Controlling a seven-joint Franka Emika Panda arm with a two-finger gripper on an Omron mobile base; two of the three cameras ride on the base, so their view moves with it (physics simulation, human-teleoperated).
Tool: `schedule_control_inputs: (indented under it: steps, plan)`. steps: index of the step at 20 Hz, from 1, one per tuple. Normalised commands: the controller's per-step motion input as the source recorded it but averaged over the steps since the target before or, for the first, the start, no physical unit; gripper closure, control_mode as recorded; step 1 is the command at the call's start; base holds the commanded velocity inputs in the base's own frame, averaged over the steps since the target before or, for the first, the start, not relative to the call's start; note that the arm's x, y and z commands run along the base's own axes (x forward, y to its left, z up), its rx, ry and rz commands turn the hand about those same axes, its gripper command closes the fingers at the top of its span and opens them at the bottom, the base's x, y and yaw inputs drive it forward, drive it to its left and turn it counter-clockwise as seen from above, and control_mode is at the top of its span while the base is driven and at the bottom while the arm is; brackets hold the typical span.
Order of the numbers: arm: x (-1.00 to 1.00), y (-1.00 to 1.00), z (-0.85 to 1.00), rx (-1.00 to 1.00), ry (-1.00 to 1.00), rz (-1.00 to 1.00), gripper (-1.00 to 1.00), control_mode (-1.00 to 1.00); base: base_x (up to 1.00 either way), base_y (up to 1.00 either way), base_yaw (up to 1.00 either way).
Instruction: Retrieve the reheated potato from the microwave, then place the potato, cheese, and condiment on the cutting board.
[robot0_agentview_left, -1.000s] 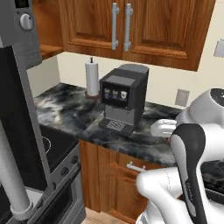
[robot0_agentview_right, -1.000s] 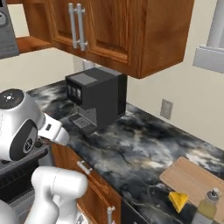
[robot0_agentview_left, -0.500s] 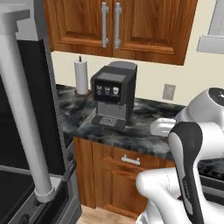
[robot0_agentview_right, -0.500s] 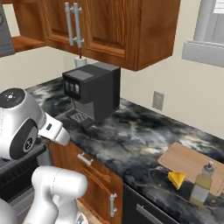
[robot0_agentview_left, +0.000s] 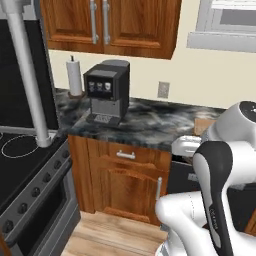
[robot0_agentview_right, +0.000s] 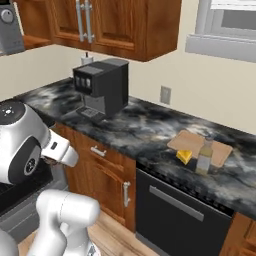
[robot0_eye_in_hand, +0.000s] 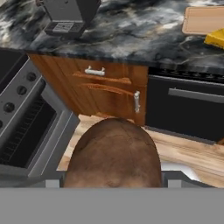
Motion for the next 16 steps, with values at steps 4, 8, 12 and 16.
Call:
schedule_control_inputs:
  steps: [4,8,12,16]
  plan:
    - [0.0,0.0,0.0,0.0,0.0,0.0,1.0,1.0,-0.03,-0.64,-0.34]
    - [0.0,0.0,0.0,0.0,0.0,0.0,1.0,1.0,0.15,-0.39,-0.3]
    - [0.0,0.0,0.0,0.0,0.0,0.0,1.0,1.0,0.54,-0.28,-0.24]
    - [0.0,0.0,0.0,0.0,0.0,0.0,1.0,1.0,0.72,-0.36,-0.24]
